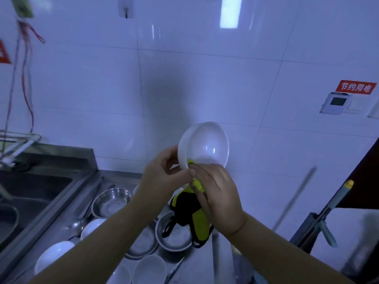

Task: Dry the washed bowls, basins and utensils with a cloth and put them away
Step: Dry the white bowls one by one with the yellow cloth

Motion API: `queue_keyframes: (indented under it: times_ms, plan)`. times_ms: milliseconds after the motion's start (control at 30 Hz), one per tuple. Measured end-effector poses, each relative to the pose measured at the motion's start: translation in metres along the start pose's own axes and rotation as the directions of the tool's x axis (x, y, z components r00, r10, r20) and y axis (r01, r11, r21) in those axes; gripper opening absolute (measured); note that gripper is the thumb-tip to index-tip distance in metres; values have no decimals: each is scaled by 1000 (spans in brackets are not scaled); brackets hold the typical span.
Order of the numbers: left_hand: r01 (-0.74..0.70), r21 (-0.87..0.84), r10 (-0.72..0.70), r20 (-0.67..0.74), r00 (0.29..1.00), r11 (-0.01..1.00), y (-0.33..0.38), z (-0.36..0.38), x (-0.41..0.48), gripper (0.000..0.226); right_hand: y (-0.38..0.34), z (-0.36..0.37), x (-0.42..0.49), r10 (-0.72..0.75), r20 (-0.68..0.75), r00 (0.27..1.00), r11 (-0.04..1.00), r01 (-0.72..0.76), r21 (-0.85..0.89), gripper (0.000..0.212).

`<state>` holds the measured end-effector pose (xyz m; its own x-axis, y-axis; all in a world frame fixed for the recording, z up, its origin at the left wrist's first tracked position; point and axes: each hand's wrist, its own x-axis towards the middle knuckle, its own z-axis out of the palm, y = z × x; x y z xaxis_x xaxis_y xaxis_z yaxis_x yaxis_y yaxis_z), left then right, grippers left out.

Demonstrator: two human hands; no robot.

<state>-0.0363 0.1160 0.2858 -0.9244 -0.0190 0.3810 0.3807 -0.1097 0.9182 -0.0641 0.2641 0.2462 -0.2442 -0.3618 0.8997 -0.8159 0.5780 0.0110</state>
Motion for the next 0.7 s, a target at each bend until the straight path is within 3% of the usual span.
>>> queue_keyframes:
  times_ms: [100,200,267,333,433,533,633,700]
  plan:
    - [-35,103,34,10,999,994,9,3,3,49,22,-7,-3,-172,24,985,983,173,-65,24]
    - [-14,271,-18,115,993,962,25,-6,17,43,57,-20,-2,-435,158,887,885,453,-108,22]
    - [-8,306,-50,179,983,952,31,-10,25,36,70,-28,2,-499,211,841,836,531,-139,20]
    - [-1,202,-30,152,988,979,25,-5,25,30,71,-30,3,-429,204,880,868,464,-179,22]
    - [23,24,-25,57,998,999,6,12,15,40,52,-25,0,-214,110,971,959,230,-164,23]
    - [11,-10,-11,-11,1000,1000,-8,24,10,47,28,-18,-1,-74,30,997,994,76,-79,27]
    - [-14,24,14,6,1000,1000,-2,25,13,40,26,-16,-8,-54,37,998,997,55,-52,30]
    - [-17,118,11,51,999,993,8,18,16,42,41,-23,-10,-174,101,980,980,182,-85,27]
